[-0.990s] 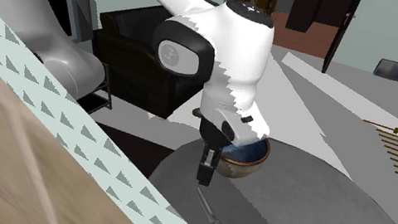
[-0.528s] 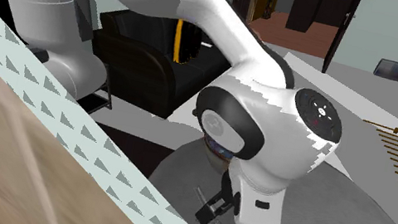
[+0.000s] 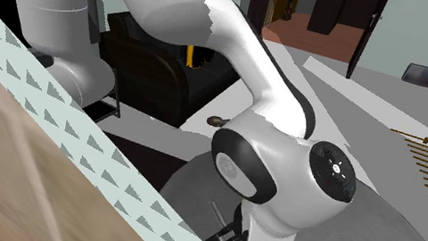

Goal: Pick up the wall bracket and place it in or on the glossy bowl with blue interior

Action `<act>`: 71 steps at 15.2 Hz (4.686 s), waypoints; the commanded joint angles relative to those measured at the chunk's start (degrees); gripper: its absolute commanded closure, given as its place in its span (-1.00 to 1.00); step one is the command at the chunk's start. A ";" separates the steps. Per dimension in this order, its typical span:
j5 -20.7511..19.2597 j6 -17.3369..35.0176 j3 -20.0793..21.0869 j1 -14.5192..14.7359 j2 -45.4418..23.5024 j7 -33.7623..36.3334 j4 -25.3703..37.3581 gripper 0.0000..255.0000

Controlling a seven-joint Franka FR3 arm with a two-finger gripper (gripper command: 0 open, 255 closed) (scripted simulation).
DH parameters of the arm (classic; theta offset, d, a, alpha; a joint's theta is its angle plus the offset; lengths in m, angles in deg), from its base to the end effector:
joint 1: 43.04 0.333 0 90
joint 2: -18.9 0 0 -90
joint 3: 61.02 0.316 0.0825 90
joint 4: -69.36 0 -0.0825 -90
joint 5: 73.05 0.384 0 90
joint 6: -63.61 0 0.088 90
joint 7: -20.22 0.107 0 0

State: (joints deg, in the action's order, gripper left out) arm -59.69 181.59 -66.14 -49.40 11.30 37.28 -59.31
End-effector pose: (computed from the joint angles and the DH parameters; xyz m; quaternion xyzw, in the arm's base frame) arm 0.4921 -0.0875 0.2868 -0.9335 0.3104 0.1613 0.0792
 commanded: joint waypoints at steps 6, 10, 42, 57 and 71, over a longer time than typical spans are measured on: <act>0.25 1.04 0.18 0.18 -0.17 0.04 -0.82 -1.00; 0.25 1.03 0.17 0.18 -0.17 0.04 -0.81 1.00; -2.27 -16.28 -0.25 0.07 9.88 4.16 6.92 1.00; 0.21 -19.76 4.25 4.08 13.57 12.77 8.46 1.00; 4.45 -11.96 11.29 10.24 11.16 22.81 6.00 1.00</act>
State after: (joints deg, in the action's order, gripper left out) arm -55.26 168.97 -54.85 -39.16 22.78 60.27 -52.97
